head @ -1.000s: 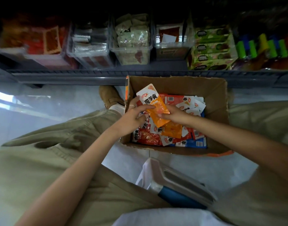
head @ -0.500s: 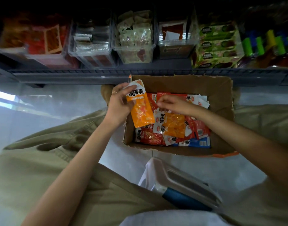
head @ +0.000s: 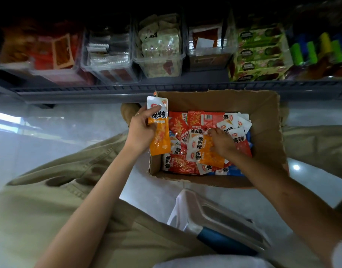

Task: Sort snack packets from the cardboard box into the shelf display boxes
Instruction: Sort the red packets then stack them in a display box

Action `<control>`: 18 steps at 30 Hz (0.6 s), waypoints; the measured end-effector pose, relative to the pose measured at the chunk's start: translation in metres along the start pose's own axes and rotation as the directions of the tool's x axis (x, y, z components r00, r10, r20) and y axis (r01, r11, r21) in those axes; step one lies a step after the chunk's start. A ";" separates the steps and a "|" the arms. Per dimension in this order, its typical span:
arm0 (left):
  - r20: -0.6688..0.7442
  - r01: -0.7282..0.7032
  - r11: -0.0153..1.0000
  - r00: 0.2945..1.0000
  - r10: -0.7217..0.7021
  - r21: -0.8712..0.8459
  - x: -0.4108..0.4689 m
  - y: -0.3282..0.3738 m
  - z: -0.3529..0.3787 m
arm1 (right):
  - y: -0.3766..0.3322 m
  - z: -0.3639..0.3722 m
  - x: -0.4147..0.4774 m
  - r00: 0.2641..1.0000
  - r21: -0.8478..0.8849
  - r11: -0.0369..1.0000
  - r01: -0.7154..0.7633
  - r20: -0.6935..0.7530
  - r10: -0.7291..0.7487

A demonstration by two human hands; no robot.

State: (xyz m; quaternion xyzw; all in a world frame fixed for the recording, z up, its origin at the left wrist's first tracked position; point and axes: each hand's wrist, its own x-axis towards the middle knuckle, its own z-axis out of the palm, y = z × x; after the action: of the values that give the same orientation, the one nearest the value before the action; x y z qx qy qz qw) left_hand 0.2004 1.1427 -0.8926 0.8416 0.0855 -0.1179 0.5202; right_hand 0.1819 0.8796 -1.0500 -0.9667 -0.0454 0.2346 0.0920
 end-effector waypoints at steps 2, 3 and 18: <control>0.008 -0.017 1.000 1.000 0.017 0.021 -0.003 0.006 -0.002 | 0.010 -0.002 0.000 1.000 -0.034 0.999 -0.020 -0.012 0.020; 0.010 -0.013 1.000 1.000 0.013 0.023 -0.005 0.007 -0.002 | 0.016 -0.003 0.001 0.998 0.027 0.998 -0.061 -0.014 0.061; 0.163 0.256 0.948 0.960 -0.227 -0.188 -0.018 0.033 0.015 | -0.061 -0.121 -0.032 0.894 0.955 0.146 -0.257 0.292 -0.339</control>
State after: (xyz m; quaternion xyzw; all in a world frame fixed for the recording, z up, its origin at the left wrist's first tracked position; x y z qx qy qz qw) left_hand 0.1899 1.1143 -0.8654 0.7555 0.1634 -0.2299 0.5914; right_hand 0.2064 0.9161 -0.9181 -0.5828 0.0720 0.4170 0.6938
